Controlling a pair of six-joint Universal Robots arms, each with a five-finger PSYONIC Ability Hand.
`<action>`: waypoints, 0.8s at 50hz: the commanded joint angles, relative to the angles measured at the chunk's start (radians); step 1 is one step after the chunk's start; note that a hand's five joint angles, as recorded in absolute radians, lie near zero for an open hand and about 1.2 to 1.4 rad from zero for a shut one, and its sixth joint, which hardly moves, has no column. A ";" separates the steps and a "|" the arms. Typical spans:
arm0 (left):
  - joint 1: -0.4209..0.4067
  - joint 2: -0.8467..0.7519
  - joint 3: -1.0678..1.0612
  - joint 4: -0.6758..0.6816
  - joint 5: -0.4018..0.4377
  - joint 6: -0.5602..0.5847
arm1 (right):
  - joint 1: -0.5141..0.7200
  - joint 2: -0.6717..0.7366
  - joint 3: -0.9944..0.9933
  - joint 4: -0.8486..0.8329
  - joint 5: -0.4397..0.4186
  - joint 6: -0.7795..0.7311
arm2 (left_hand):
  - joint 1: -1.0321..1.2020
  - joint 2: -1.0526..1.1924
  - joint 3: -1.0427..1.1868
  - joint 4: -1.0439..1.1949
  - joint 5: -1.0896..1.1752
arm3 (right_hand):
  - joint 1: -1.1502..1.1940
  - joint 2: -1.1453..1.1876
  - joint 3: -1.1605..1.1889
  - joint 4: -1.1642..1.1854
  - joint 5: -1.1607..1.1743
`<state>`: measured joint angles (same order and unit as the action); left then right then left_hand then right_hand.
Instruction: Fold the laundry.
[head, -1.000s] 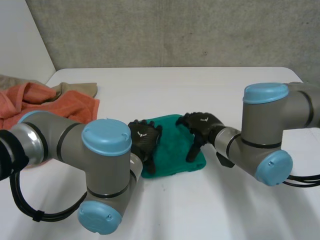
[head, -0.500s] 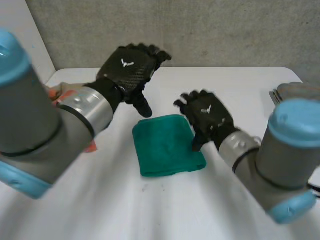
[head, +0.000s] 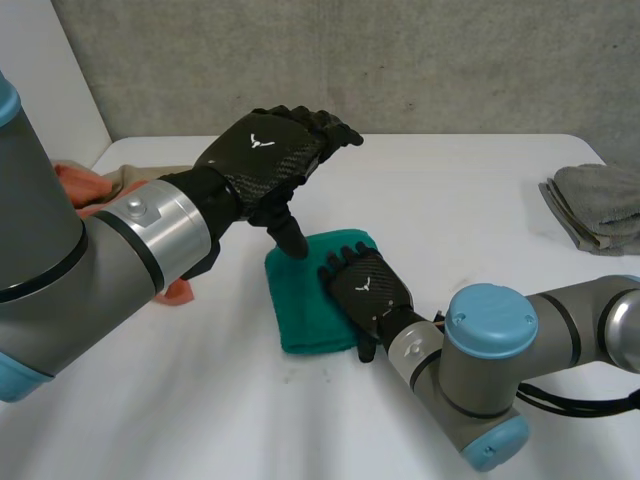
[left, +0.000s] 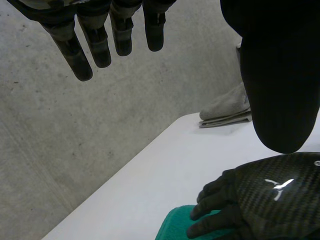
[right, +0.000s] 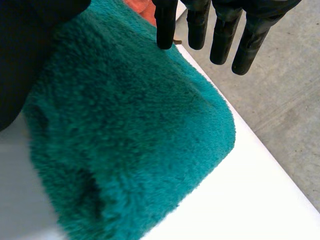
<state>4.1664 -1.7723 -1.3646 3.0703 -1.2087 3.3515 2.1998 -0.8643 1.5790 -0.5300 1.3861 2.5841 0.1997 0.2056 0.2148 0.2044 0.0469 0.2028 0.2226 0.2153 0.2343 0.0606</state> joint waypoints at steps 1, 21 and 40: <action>-0.008 -0.003 0.001 -0.001 0.001 0.000 | 0.000 0.022 -0.051 0.002 0.005 0.002 | 0.017 0.011 0.002 0.012 -0.005 | 0.050 0.030 0.037 0.018 0.017; -0.009 -0.004 -0.001 -0.002 0.003 -0.001 | 0.001 0.131 -0.237 0.045 -0.025 0.002 | 0.017 0.011 0.002 0.012 -0.005 | 1.012 0.992 0.999 0.980 0.979; -0.014 -0.001 -0.001 -0.005 0.004 -0.001 | -0.241 -0.074 -0.073 0.122 -0.145 -0.002 | 0.017 0.011 0.002 0.012 -0.005 | 1.193 1.174 1.181 1.162 1.161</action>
<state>4.1523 -1.7737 -1.3648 3.0648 -1.2041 3.3502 2.1007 -0.8182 1.3899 -0.3644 1.2727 2.5905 0.1997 0.2057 0.2148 0.2044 0.0471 0.9271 1.1694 1.1679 1.1868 0.9727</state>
